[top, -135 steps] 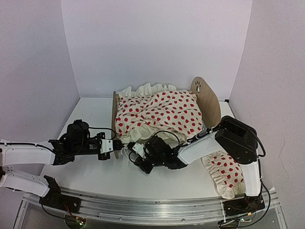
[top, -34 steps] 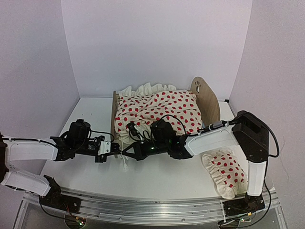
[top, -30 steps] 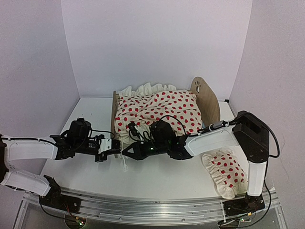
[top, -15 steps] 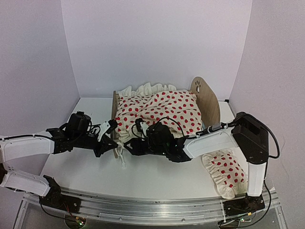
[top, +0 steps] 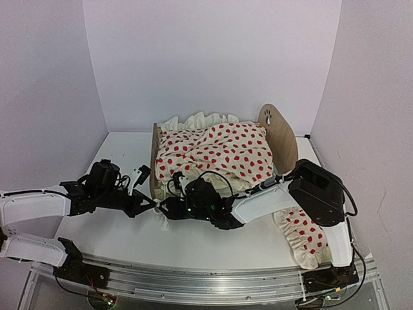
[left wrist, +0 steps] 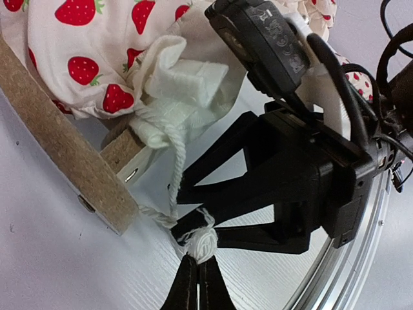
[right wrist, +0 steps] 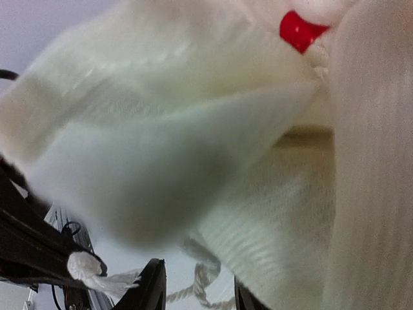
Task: Set up the pet bed
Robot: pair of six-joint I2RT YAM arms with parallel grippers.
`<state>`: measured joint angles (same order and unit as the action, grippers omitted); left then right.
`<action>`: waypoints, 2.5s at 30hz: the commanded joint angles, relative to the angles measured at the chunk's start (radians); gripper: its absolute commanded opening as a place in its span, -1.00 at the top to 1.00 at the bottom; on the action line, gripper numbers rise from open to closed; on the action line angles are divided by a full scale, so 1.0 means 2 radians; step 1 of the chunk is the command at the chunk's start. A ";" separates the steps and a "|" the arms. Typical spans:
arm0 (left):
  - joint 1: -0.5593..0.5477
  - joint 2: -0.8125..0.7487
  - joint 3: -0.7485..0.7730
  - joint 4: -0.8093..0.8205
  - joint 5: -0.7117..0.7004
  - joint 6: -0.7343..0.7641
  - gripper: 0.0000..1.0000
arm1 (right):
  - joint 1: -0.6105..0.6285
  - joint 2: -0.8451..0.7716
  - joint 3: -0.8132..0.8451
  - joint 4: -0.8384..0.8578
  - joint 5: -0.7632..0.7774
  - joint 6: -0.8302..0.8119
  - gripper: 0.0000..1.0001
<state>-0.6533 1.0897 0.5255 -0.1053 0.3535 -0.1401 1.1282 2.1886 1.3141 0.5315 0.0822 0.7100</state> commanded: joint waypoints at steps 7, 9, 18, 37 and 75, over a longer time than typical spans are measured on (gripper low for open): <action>0.001 -0.004 -0.005 0.040 -0.018 -0.035 1.00 | -0.001 0.002 0.014 0.038 0.088 -0.029 0.66; 0.001 0.002 -0.003 0.043 -0.025 -0.037 1.00 | -0.001 0.003 0.017 0.039 0.082 -0.037 0.92; 0.000 0.053 0.028 0.051 -0.044 -0.038 1.00 | -0.001 -0.069 -0.039 0.037 -0.018 -0.087 1.00; 0.004 0.154 0.034 0.166 0.061 0.070 1.00 | -0.001 -0.080 -0.043 -0.010 -0.074 -0.112 0.71; 0.005 0.191 0.044 0.198 0.061 0.109 1.00 | -0.007 -0.070 -0.069 -0.003 0.114 -0.503 0.60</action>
<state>-0.6506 1.4601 0.5694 0.2619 0.4870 0.0628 1.1152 2.0313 1.1073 0.4198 0.3069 -0.2592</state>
